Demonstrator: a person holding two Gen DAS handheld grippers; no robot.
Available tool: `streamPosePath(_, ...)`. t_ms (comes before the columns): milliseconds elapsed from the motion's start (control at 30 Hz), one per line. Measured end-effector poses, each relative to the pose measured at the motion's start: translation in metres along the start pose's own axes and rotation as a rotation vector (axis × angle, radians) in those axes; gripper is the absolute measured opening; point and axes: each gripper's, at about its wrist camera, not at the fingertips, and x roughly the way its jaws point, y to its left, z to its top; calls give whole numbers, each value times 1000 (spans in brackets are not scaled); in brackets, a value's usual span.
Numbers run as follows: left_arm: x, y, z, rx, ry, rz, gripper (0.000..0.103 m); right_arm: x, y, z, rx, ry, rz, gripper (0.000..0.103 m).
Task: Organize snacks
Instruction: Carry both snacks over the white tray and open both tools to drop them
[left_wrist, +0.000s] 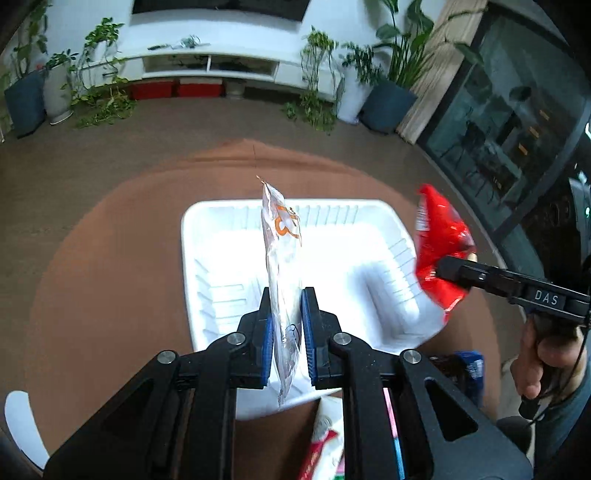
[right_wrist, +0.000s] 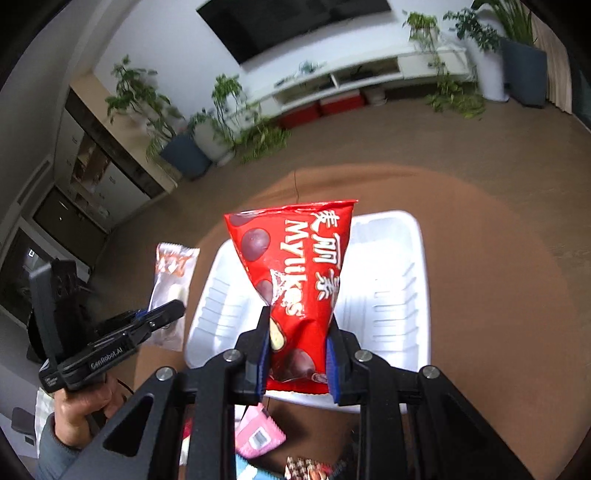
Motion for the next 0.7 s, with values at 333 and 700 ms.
streamPosePath(333, 78, -6, -14, 46, 114, 76, 13, 51, -25, -1, -17, 98, -154, 27)
streamPosePath(700, 116, -18, -22, 91, 128, 152, 14, 53, -22, -12, -89, 106, -215, 29)
